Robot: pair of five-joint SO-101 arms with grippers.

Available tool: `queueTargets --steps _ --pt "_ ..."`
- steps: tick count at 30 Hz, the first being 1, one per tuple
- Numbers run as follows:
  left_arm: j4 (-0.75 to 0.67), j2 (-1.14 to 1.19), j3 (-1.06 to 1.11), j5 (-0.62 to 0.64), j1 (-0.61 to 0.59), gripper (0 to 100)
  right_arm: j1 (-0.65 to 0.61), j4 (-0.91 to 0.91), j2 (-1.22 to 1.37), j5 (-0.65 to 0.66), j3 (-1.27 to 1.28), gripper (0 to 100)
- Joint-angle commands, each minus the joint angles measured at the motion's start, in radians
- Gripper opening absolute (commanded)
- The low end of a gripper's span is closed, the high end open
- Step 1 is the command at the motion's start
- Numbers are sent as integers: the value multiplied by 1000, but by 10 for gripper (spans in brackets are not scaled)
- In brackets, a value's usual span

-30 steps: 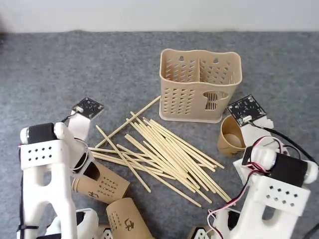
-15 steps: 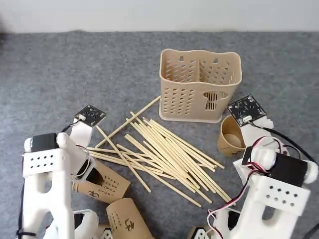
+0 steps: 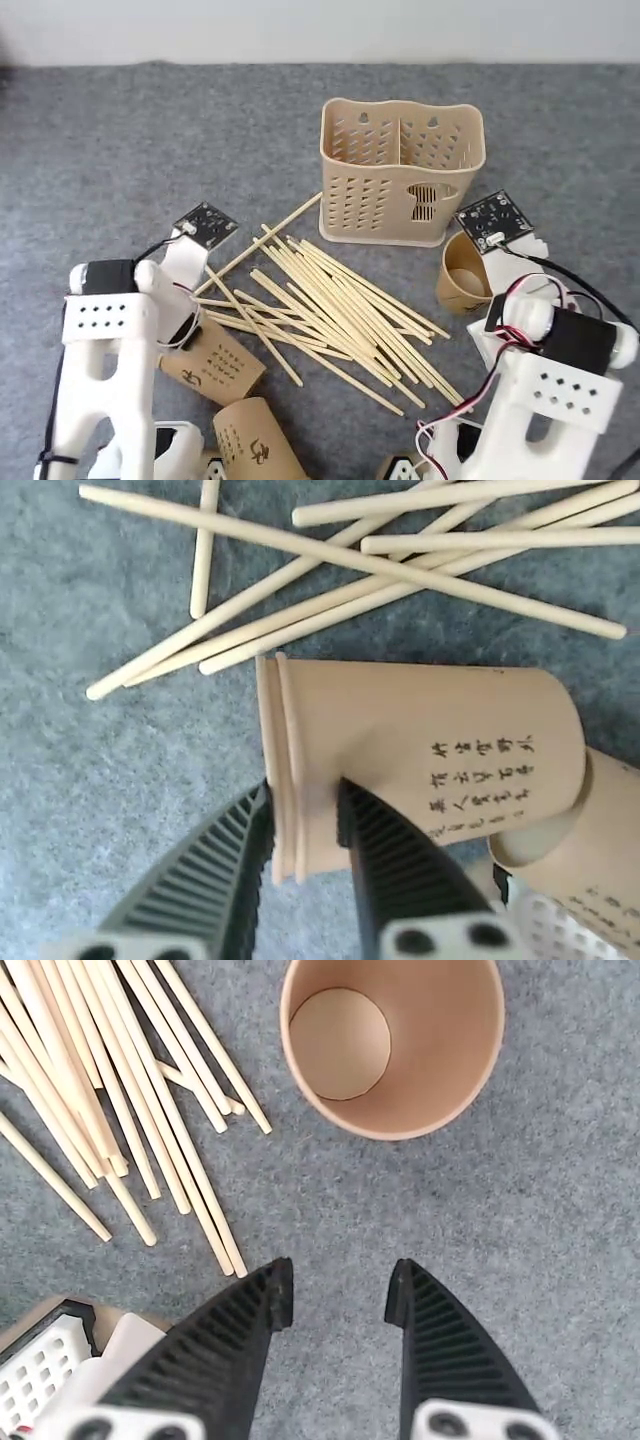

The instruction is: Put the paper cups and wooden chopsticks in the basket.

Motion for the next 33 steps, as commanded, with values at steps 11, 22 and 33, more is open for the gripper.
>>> queueTargets --steps 11,22,33 --pt "104 6 -271 83 121 12 -7 -5 -16 8 -2 173" --pt "173 14 -374 75 60 13 -7 1 -16 9 -2 173" --pt "66 6 -374 81 -275 141 -295 -5 -16 -28 -2 174"
